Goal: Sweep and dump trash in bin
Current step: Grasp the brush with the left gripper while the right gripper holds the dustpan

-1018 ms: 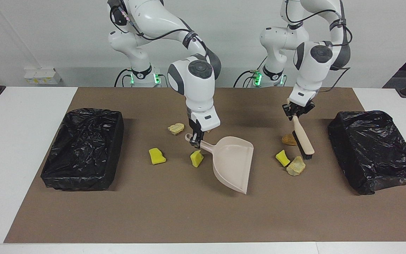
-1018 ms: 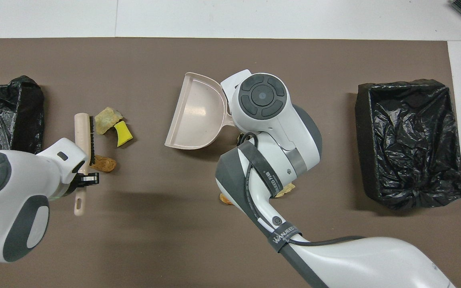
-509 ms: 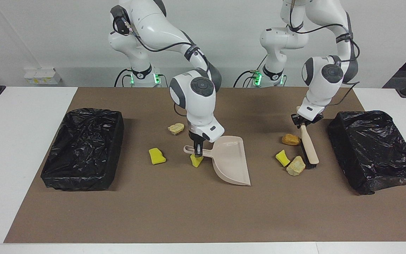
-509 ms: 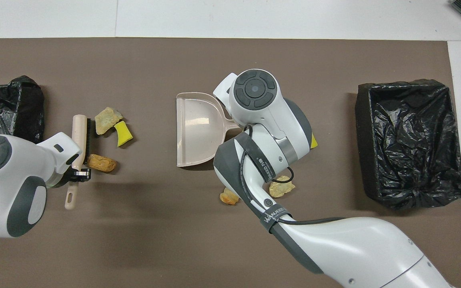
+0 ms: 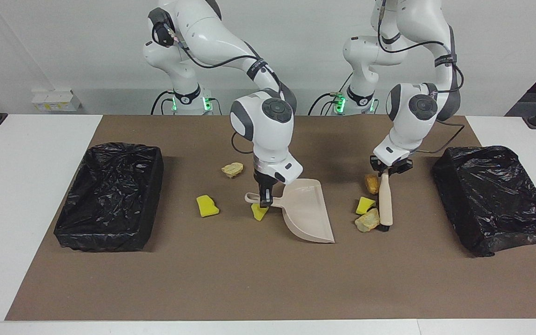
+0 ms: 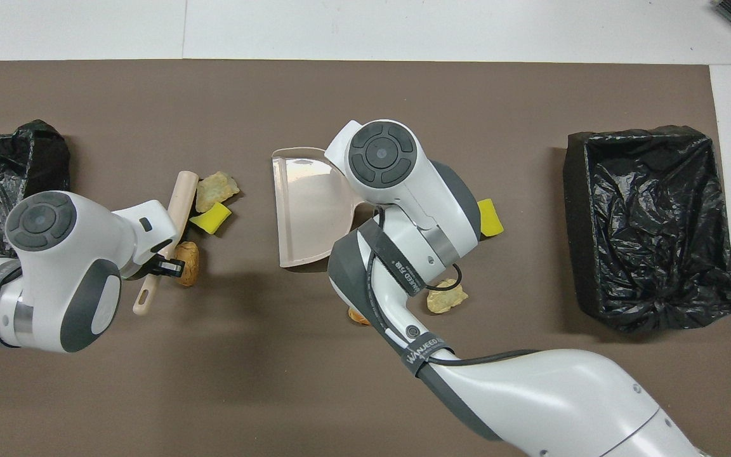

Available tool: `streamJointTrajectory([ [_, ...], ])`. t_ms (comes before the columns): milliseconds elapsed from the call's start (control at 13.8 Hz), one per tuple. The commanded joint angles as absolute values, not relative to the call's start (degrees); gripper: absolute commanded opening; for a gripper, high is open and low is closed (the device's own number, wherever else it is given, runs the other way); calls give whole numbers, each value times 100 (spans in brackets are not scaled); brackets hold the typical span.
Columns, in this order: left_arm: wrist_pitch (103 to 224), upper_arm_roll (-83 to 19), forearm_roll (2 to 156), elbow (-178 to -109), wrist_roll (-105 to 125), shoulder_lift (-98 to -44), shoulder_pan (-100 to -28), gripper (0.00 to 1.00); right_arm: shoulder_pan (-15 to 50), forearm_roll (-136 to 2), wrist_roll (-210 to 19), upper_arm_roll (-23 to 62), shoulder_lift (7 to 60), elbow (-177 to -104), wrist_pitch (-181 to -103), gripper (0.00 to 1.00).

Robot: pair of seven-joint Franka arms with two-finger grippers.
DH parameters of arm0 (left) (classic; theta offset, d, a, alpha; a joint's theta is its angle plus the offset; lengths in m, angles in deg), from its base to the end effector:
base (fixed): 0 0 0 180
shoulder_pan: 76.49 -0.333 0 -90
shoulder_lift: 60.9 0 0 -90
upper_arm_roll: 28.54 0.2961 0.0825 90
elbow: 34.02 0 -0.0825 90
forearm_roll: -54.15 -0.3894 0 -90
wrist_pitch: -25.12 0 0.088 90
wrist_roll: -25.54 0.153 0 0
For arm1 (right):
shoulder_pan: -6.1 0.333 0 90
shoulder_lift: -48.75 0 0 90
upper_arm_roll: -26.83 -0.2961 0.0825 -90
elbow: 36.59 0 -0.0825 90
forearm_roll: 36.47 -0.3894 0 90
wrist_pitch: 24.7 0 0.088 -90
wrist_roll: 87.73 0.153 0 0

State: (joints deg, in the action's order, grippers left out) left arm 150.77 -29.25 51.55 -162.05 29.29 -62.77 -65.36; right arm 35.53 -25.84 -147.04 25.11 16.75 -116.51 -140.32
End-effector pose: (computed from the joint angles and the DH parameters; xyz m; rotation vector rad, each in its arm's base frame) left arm 0.5098 -0.1035 0.2807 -3.0642 0.4630 0.1108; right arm 0.6249 0.3525 0.3260 2.0209 2.1848 0.0379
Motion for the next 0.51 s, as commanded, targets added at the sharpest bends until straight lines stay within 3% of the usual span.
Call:
streamJointTrajectory([
  [0,15159,-2846,5676,-16181,2976,-6249,-6077,0,3537,-2469,-14881,2463,1587,-11578,-14133,0],
  [436,15273,-2846,6179,-16164,2327,-6214,-5032,0,3555,-2478,-14872,2463,1587,-11639,-14212,0],
])
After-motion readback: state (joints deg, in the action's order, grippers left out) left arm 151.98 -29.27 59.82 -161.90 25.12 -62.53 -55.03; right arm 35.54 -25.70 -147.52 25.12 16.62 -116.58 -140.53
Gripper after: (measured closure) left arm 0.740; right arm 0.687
